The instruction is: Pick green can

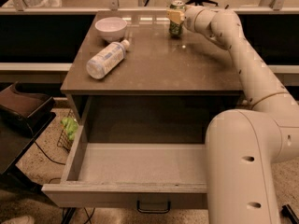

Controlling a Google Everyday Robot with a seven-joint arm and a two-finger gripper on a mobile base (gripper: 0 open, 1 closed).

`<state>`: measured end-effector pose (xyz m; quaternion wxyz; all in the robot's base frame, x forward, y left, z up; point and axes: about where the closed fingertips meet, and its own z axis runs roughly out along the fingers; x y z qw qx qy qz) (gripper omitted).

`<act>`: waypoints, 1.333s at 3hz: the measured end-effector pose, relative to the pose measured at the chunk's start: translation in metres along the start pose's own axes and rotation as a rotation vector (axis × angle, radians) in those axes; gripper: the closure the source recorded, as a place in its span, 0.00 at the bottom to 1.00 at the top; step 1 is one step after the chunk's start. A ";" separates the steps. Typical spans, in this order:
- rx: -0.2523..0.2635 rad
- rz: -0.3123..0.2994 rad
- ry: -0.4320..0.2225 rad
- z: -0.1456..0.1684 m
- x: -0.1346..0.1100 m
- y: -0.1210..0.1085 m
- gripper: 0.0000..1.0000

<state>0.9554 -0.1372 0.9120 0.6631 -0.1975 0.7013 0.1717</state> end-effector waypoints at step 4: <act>-0.102 -0.068 -0.048 -0.115 -0.100 0.005 1.00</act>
Offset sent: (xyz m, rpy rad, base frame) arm -0.0779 -0.0631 0.1106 -0.0201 -0.0463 0.1035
